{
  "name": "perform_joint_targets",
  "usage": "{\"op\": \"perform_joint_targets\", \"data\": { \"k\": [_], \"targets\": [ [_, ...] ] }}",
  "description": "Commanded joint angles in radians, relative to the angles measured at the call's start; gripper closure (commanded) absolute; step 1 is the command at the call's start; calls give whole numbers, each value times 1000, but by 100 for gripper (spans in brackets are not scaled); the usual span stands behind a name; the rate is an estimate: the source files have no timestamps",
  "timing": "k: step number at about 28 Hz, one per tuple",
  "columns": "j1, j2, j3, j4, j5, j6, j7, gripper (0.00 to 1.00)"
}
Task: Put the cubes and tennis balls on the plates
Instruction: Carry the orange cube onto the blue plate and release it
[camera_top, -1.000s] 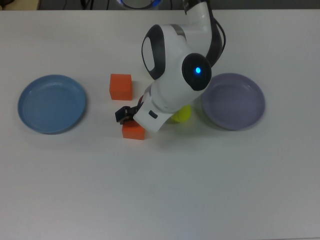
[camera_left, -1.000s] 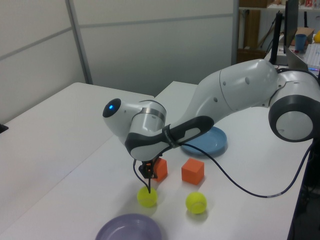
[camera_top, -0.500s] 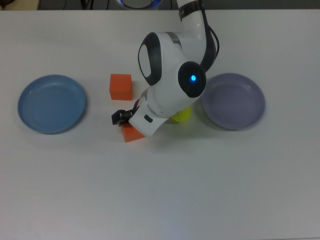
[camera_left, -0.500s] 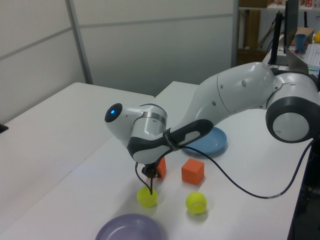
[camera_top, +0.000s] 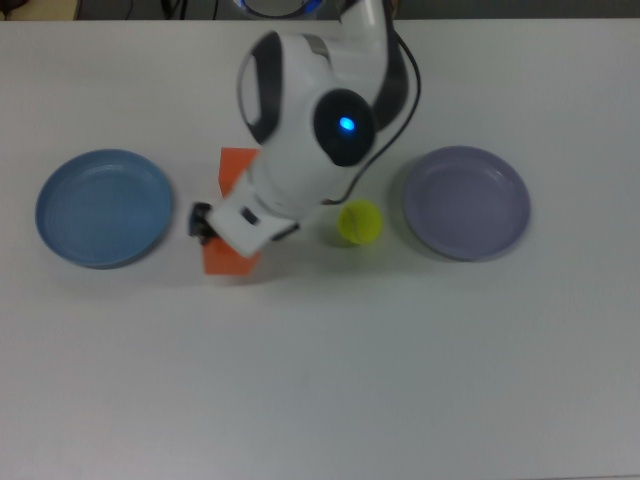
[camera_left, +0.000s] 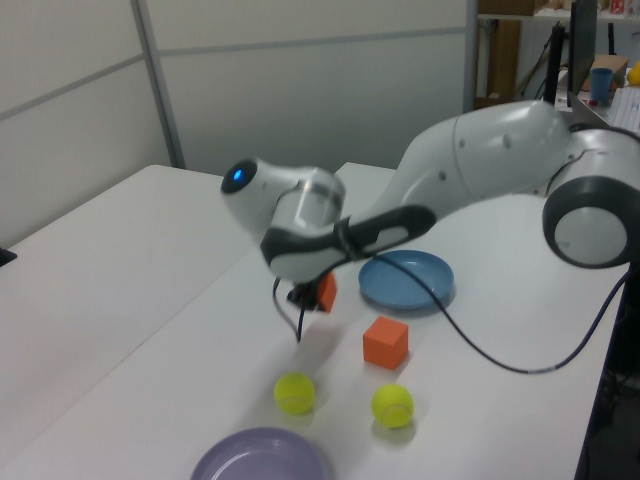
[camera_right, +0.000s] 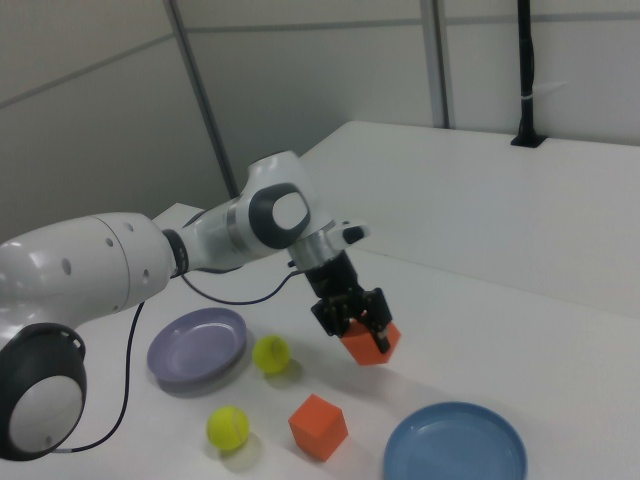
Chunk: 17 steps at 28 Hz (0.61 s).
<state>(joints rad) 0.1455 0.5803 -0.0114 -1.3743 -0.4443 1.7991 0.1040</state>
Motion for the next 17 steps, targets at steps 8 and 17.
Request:
{"op": "perform_joint_targets", "data": {
  "k": [8,17],
  "targets": [
    [-136,-47,-65,-101,-69,-110,-50,100],
    [-181,-27,-64,-126,-105,-109,-46,0]
  ]
}}
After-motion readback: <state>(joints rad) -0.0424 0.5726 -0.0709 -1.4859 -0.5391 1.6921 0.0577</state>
